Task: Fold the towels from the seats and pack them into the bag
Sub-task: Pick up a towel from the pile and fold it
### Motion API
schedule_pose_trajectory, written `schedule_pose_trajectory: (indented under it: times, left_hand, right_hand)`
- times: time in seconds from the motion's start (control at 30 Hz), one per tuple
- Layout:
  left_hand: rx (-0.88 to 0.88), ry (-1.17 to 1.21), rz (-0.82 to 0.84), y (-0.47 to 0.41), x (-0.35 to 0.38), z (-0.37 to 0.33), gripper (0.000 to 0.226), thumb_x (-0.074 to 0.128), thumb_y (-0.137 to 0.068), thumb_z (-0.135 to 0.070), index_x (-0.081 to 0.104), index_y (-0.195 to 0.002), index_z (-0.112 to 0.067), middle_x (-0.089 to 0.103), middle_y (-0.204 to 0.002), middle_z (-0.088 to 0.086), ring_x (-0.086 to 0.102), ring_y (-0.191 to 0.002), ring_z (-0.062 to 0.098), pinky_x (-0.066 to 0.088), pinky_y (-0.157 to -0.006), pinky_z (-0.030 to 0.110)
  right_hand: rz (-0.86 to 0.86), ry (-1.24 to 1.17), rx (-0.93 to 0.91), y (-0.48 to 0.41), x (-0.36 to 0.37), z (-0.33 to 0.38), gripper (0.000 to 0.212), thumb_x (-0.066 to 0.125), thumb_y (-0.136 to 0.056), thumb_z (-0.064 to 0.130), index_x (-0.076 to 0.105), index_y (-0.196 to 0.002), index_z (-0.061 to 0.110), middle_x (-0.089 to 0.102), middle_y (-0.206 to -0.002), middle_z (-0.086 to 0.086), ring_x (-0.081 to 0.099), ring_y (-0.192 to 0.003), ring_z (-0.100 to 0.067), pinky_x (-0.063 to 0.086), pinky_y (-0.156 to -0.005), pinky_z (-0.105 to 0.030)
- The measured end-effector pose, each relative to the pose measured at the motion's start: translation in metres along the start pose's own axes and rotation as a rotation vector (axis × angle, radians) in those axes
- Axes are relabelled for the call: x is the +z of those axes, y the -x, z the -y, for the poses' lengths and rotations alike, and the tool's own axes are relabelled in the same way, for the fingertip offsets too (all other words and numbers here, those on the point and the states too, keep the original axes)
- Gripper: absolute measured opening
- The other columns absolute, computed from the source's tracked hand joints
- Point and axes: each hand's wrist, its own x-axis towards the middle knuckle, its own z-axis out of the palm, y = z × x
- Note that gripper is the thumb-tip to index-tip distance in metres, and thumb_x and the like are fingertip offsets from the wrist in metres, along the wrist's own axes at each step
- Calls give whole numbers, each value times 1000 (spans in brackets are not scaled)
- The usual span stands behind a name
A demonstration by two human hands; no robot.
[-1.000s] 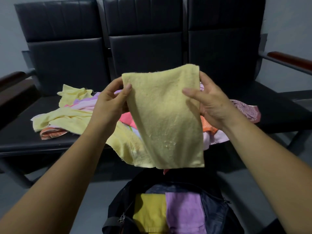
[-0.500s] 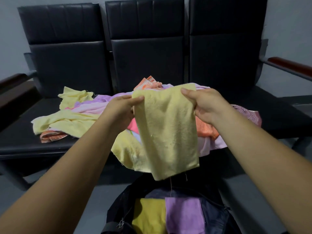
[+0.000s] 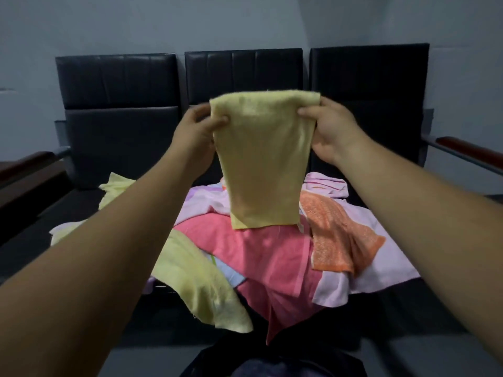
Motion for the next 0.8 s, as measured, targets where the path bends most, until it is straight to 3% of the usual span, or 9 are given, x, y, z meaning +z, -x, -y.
schedule_pose_trajectory:
  times: [0.07,0.2,0.33,0.43,0.6,0.73,0.8]
  left_hand:
    - [-81,-70,89,20,-12,25,18,63,-93,-1,68,-110,-2,77,-94,11,73,-85,21,59,-82,35]
    - [-284,-160,264,66,-39,78,35,67,-89,-9,64,-121,6,68,-114,24,63,-100,30,53,-85,36]
    - [-470,-199,396,105,-61,109,26,67,-90,-7,65,-115,-5,71,-103,8,67,-94,23,57,-76,32]
    - [-590,-253,504,117,-69,123,21,60,-96,-4,68,-114,-10,74,-104,6,71,-90,21,59,-74,33]
    - [-545,-346,314,100,-64,147,21,66,-93,-10,69,-113,-1,74,-108,16,70,-98,33,59,-85,39]
    - [-421,-381,88,71,-53,165,6,73,-90,-11,69,-92,-7,71,-93,15,68,-89,29,60,-80,37]
    - [-346,-473,21,56,-49,177,9,76,-88,-17,70,-89,-10,71,-93,16,66,-85,27,57,-81,41]
  right_hand:
    - [-19,40,72,14,-15,-29,28,61,-89,-7,69,-115,0,75,-100,-19,73,-89,-31,61,-82,-43]
    - [72,194,291,62,-50,-88,14,66,-92,5,72,-105,9,74,-89,-8,68,-81,-21,52,-71,-33]
    - [156,280,637,102,-80,-125,27,68,-91,8,69,-118,8,75,-101,-8,70,-89,-21,56,-80,-38]
    - [239,256,817,117,-91,-136,25,67,-90,3,68,-116,3,74,-111,-13,73,-95,-24,60,-84,-44]
    - [118,306,735,99,-92,-148,33,72,-87,4,68,-119,6,74,-117,-13,70,-105,-26,55,-91,-43]
    - [-9,331,499,72,-79,-159,16,75,-85,4,72,-100,9,76,-96,-13,69,-89,-29,53,-85,-41]
    - [-90,393,392,58,-72,-172,16,78,-83,3,73,-97,9,76,-99,-18,71,-84,-29,57,-80,-40]
